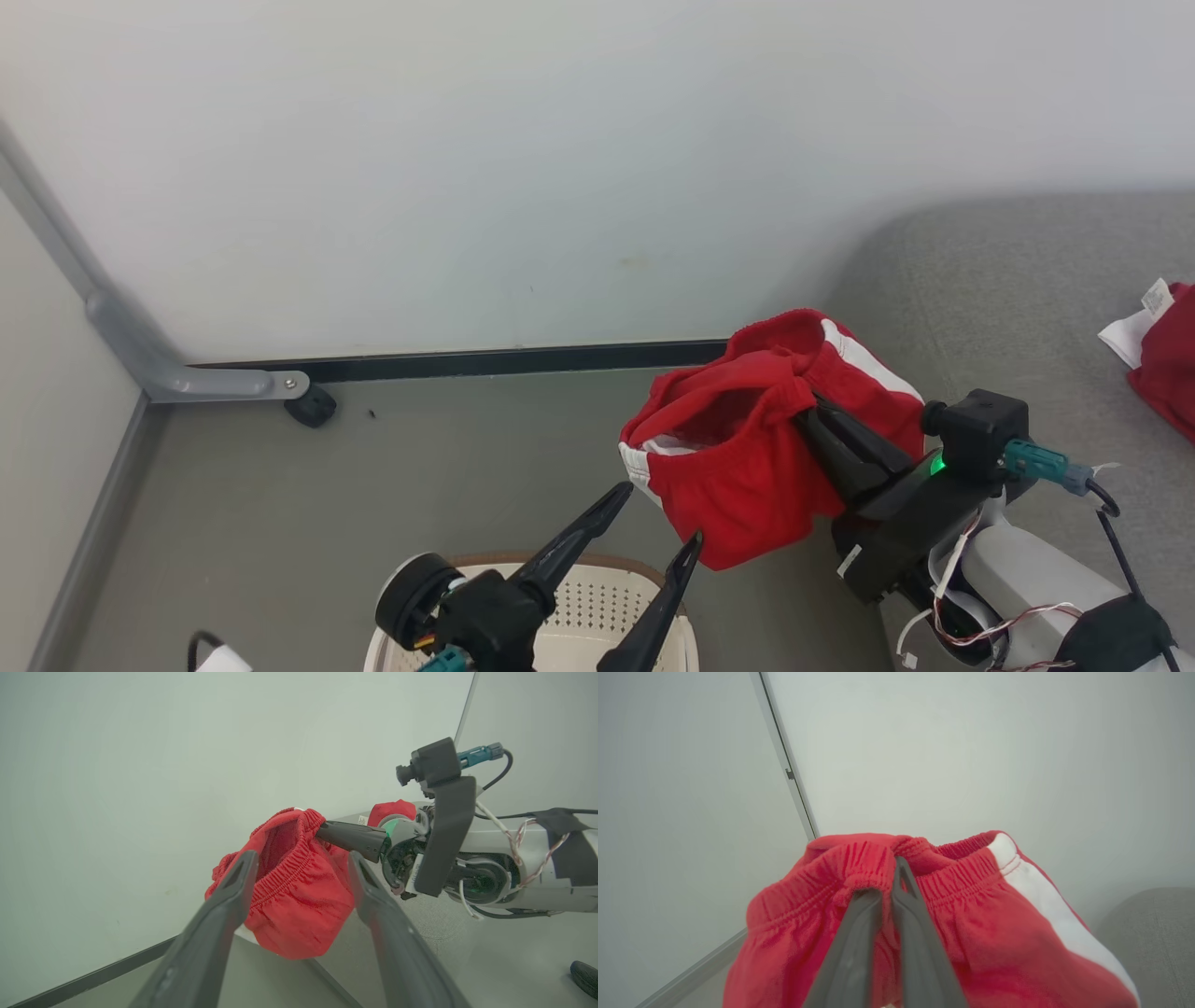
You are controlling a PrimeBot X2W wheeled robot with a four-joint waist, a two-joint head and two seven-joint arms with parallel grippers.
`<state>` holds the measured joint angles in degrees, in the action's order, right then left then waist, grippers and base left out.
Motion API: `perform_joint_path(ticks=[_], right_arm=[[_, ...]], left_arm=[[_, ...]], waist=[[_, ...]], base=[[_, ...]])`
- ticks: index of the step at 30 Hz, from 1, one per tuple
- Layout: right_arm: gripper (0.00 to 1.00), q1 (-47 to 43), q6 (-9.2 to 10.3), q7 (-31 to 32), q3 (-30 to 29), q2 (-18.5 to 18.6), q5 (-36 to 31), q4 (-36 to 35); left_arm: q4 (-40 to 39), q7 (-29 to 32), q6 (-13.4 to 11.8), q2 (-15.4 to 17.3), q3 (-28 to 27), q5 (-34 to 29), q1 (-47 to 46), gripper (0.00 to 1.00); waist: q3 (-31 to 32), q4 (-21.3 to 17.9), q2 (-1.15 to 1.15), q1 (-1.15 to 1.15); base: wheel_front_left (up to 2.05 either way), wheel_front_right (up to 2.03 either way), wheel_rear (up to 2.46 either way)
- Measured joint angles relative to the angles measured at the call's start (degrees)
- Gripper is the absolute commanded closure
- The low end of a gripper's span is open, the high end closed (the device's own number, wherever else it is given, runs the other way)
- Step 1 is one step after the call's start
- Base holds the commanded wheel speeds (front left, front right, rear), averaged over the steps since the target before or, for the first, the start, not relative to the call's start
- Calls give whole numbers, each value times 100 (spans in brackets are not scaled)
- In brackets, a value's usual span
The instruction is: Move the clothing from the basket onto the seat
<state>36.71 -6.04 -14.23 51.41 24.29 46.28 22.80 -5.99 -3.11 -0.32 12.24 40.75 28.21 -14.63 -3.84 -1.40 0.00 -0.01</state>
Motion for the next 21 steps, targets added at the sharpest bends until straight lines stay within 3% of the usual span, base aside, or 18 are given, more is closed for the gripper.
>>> perform_joint_path(ticks=[10, 21], right_arm=[[100, -140, 35, -1, -303, -3, -18, -43], [100, -268, 152, -3, -739, -11, -120, -157]], left_arm=[[-181, 101, -49, 122, 89, -56, 220, 0], [-254, 253, -67, 207, 201, -103, 221, 0]], waist=[[-6, -328, 0, 0], [-105, -942, 0, 0]], base=[[0, 0, 0], [0, 0, 0]])
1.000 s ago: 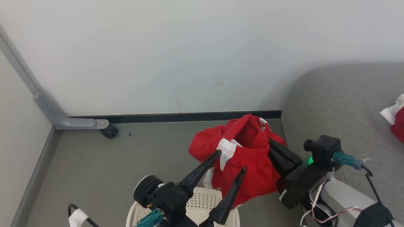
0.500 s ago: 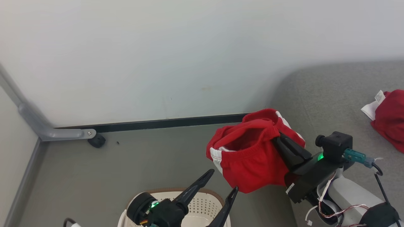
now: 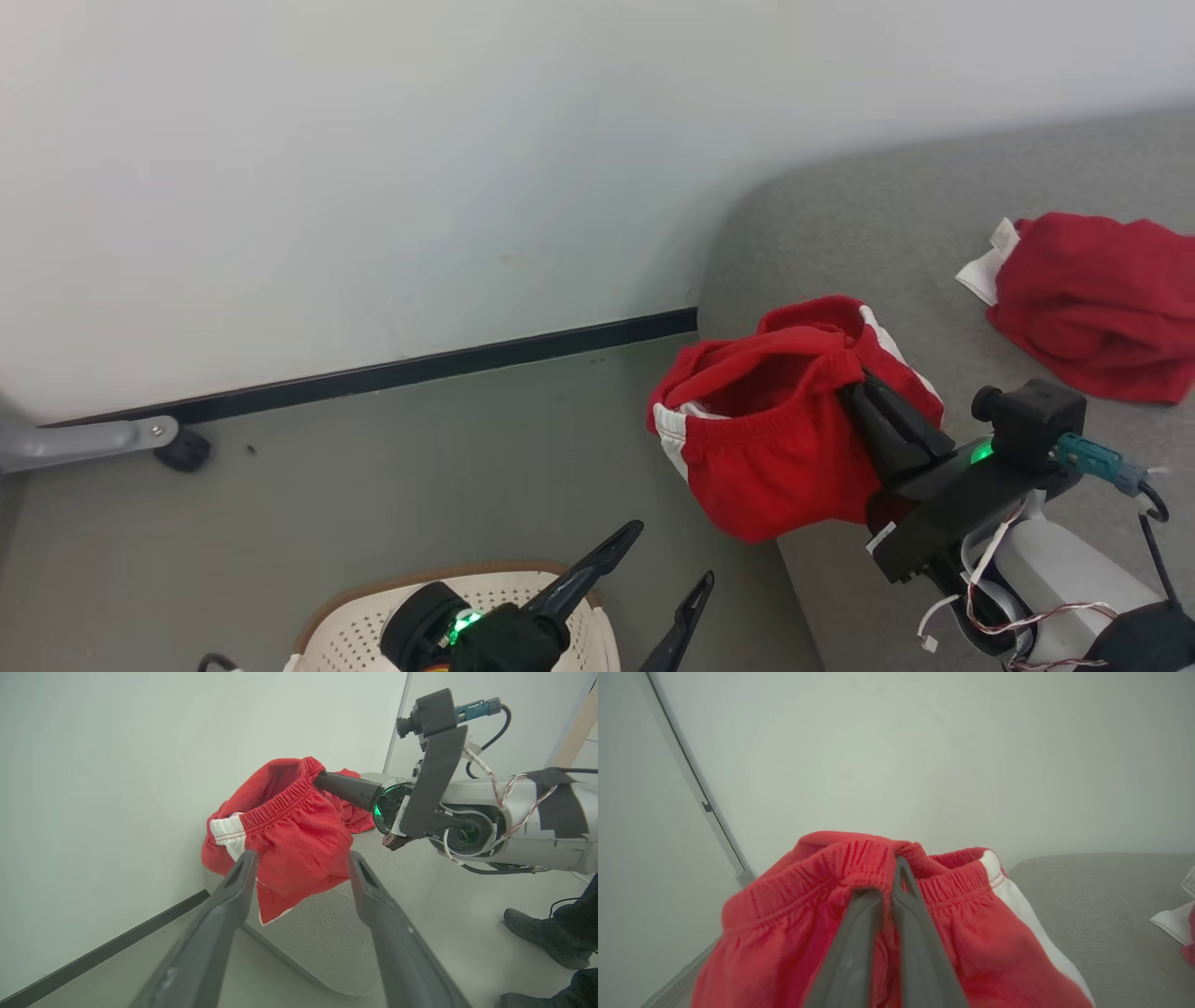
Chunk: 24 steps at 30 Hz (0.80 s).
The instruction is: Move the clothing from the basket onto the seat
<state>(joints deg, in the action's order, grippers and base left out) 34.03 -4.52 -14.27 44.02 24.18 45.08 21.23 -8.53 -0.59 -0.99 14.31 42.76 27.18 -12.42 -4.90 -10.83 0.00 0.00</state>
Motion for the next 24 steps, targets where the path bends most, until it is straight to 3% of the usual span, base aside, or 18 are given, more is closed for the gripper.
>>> perform_joint_path(ticks=[16, 24], right_arm=[[100, -452, 158, 0, -805, 92, -81, -55], [100, -548, 201, 0, -1294, 174, -130, -176]], left_arm=[[-105, 252, 0, 148, 56, -62, -3, 0], [-153, 416, 4, 143, 187, -215, -41, 0]], waist=[[-282, -1011, 0, 1], [-559, -1315, 0, 1]], base=[[0, 0, 0], [0, 0, 0]])
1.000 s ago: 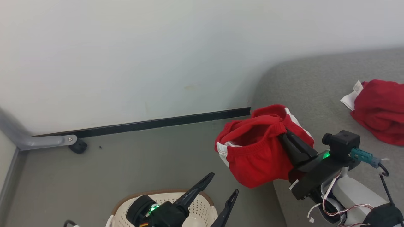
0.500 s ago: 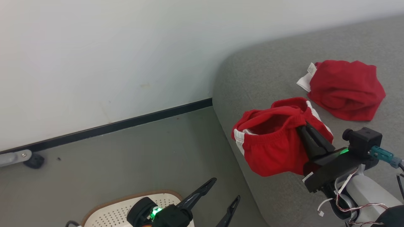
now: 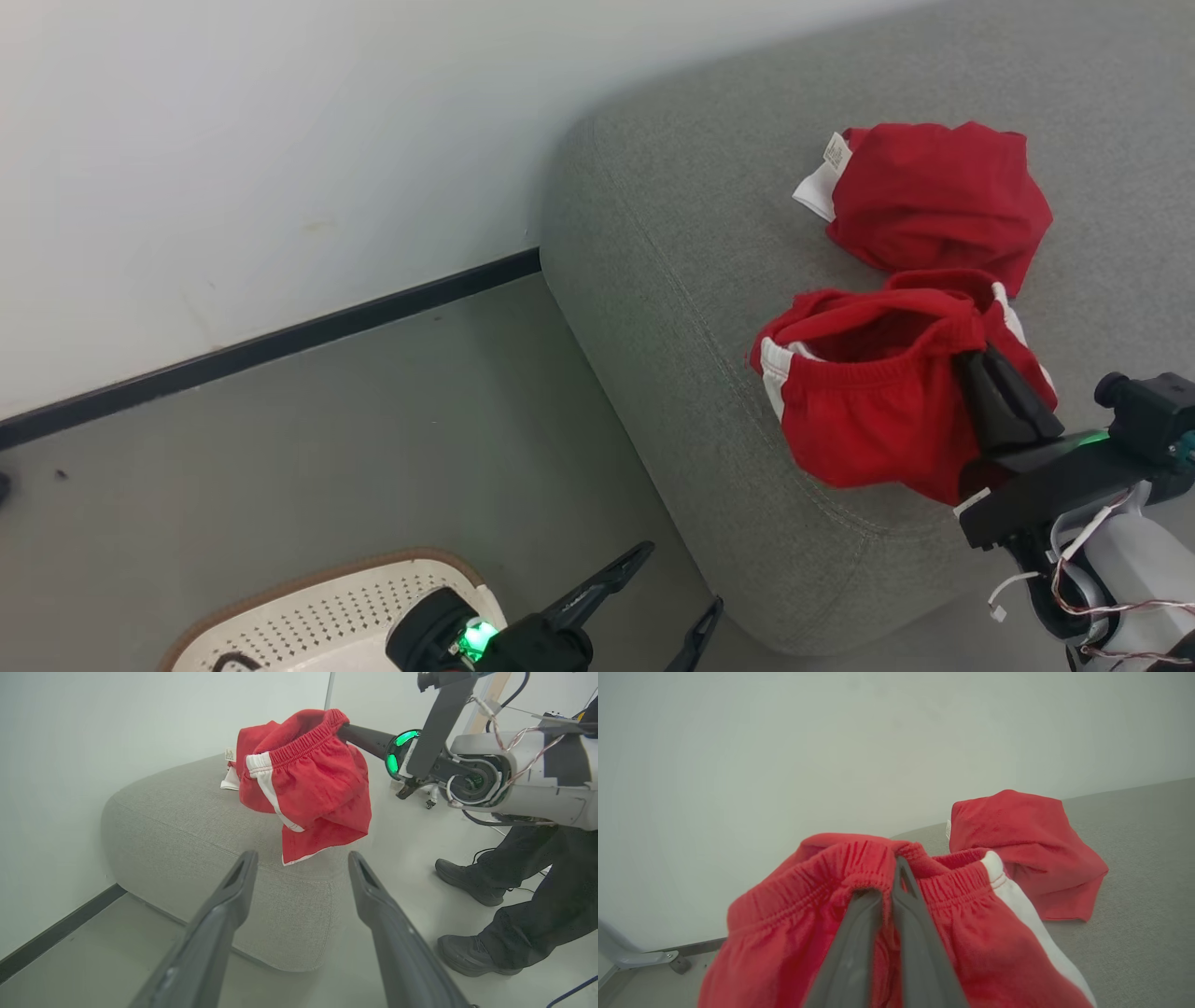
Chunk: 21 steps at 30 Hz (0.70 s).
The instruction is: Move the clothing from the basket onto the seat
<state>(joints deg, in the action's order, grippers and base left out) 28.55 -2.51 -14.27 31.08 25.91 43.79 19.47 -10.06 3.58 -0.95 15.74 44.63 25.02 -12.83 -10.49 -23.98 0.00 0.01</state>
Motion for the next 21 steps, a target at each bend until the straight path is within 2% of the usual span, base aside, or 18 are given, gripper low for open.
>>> perform_joint_path(ticks=[9, 17, 21], right_arm=[[100, 353, -1, 0, -647, 51, -107, -14], [100, 1205, -40, -2, -1255, 307, -194, 27], [100, 1638, -89, -3, -1639, 550, -205, 205]], left_arm=[[-21, 171, 54, -3, 70, -52, -265, 0], [-29, 300, 105, -8, 101, -102, -521, 0], [-46, 348, 154, -68, 132, -153, -701, 0]], waist=[[-393, -131, 0, 0], [-728, -65, 0, 0], [-884, 40, 0, 0]], base=[[0, 0, 0], [0, 0, 0], [0, 0, 0]])
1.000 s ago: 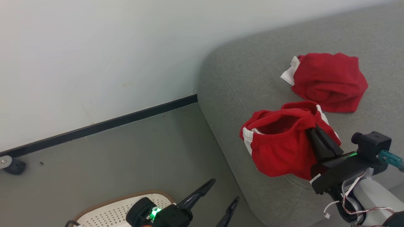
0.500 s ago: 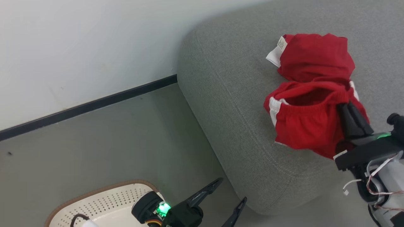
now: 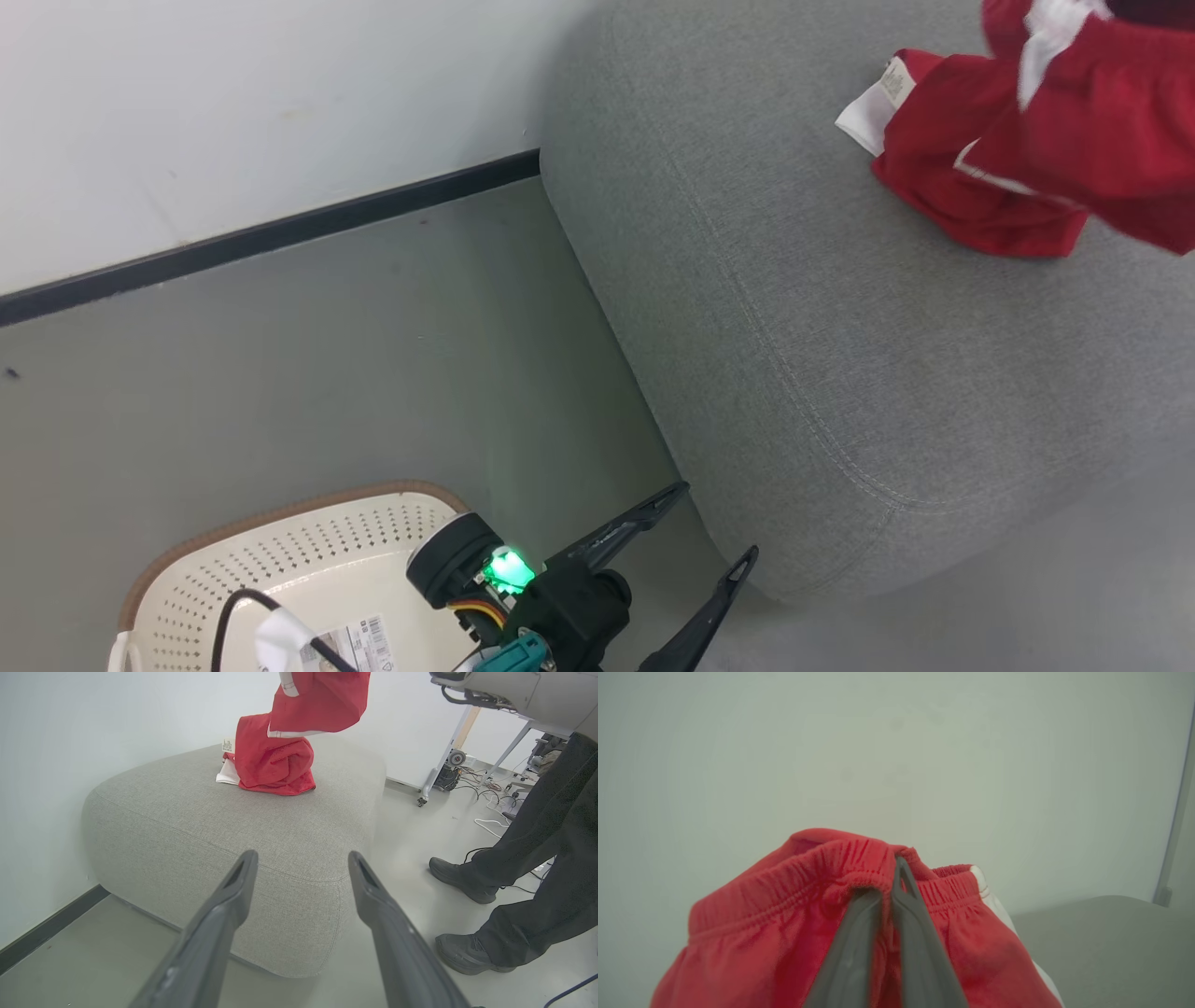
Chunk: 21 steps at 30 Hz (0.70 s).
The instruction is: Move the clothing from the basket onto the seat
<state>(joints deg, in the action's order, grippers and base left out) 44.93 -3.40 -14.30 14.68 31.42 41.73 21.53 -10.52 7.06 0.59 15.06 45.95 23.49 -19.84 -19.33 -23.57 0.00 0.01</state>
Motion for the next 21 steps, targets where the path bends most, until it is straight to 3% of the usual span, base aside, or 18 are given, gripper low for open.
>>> perform_joint_path(ticks=[8, 21], right_arm=[[100, 852, -91, -41, -806, 542, 33, 597], [100, 1210, -115, -41, -1522, 749, 269, 1568]], left_arm=[[-168, 102, 49, -86, 105, -246, -243, 0], [-298, 201, 93, -97, 144, -410, -616, 0]], waist=[[-479, 415, 0, -1], [-1275, 918, 0, 0]], base=[[0, 0, 0], [0, 0, 0]])
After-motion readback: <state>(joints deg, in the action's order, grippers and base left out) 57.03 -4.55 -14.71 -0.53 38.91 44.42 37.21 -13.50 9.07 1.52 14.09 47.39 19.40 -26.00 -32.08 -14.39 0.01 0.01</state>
